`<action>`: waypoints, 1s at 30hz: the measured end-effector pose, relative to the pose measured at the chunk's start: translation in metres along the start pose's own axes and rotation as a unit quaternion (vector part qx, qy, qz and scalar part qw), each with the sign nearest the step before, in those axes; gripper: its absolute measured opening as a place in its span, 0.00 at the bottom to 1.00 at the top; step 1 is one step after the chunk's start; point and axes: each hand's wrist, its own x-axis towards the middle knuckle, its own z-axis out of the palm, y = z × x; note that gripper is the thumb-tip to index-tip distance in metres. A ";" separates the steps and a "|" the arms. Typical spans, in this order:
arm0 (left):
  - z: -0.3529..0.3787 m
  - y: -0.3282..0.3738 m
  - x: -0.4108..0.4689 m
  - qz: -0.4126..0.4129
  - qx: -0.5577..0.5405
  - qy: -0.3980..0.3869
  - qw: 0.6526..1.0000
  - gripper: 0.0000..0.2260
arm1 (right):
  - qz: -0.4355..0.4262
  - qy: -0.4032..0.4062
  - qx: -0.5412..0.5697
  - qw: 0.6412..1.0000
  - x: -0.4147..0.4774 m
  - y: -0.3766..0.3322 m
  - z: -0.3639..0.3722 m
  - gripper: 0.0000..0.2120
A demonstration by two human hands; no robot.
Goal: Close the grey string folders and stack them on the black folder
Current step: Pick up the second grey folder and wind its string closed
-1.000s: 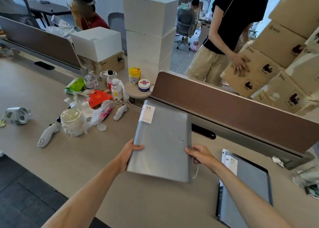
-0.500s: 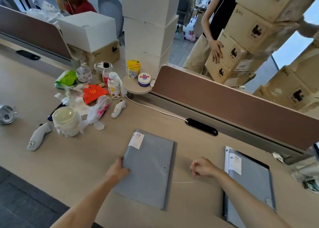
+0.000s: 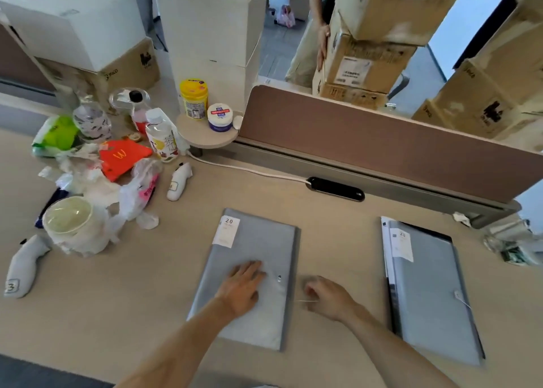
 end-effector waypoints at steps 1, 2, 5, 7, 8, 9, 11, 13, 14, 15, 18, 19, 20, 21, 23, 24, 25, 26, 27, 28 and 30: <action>0.000 0.000 0.001 0.012 -0.008 -0.002 1.000 0.31 | -0.008 0.021 -0.004 1.000 -0.001 -0.002 0.006 0.13; 0.001 0.000 0.003 0.023 -0.017 0.002 1.000 0.31 | -0.013 0.038 -0.010 0.999 0.000 -0.003 0.010 0.13; -0.003 -0.003 0.005 0.042 -0.028 0.003 0.999 0.29 | -0.041 0.067 -0.047 0.996 0.004 -0.002 0.015 0.09; -0.005 -0.004 0.006 0.040 -0.030 0.010 0.999 0.23 | -0.072 0.074 -0.087 0.991 0.006 0.000 0.015 0.07; -0.005 -0.004 0.006 0.033 -0.026 0.007 0.999 0.21 | -0.092 0.079 -0.110 0.987 0.007 0.001 0.017 0.06; -0.005 -0.004 0.007 0.028 -0.020 0.002 0.999 0.21 | -0.103 0.072 -0.134 0.983 0.007 0.001 0.018 0.07; -0.002 -0.005 0.010 0.023 -0.014 0.002 1.000 0.21 | -0.105 0.065 -0.175 0.977 0.009 0.000 0.017 0.07; 0.000 -0.005 0.011 0.020 -0.010 -0.006 1.000 0.22 | -0.108 0.055 -0.202 0.972 0.008 0.000 0.017 0.14; 0.002 -0.005 0.011 0.022 -0.006 -0.006 1.000 0.22 | -0.111 0.040 -0.207 0.971 0.008 0.000 0.018 0.18; 0.002 -0.005 0.011 0.026 0.001 -0.005 1.000 0.23 | -0.111 0.039 -0.187 0.975 0.006 -0.002 0.015 0.20; 0.007 -0.007 0.014 0.041 0.010 -0.005 0.999 0.33 | -0.101 0.044 -0.175 0.978 0.003 0.011 0.012 0.16; 0.008 -0.009 0.015 0.041 0.013 -0.001 0.999 0.37 | -0.092 0.035 -0.161 0.982 0.000 0.014 0.007 0.14; 0.009 -0.009 0.016 0.041 0.017 0.003 0.999 0.39 | -0.080 0.023 -0.148 0.985 -0.002 0.020 0.003 0.12; 0.007 -0.008 0.016 0.041 0.022 0.006 0.999 0.39 | -0.062 0.006 -0.129 0.990 -0.004 0.026 -0.001 0.12; 0.006 -0.007 0.015 0.045 0.035 0.010 0.998 0.39 | -0.025 -0.022 -0.105 0.994 -0.007 0.030 -0.011 0.11; 0.006 -0.007 0.013 0.053 0.044 0.014 0.998 0.39 | 0.002 -0.037 -0.068 0.997 -0.008 0.028 -0.015 0.10; 0.006 -0.007 0.011 0.066 0.051 0.022 0.996 0.37 | 0.024 -0.054 -0.018 0.998 -0.008 0.025 -0.020 0.08; 0.006 -0.007 0.010 0.080 0.054 0.032 0.995 0.36 | 0.038 -0.065 0.046 0.996 -0.008 0.022 -0.023 0.07; 0.007 -0.007 0.008 0.091 0.055 0.039 0.994 0.35 | 0.041 -0.070 0.101 0.992 -0.008 0.018 -0.027 0.05; 0.006 -0.008 0.008 0.098 0.058 0.040 0.993 0.34 | 0.037 -0.066 0.149 0.986 -0.006 0.014 -0.031 0.06; 0.004 -0.005 0.007 0.107 0.072 0.034 0.991 0.33 | 0.023 -0.059 0.217 0.974 -0.006 0.001 -0.039 0.07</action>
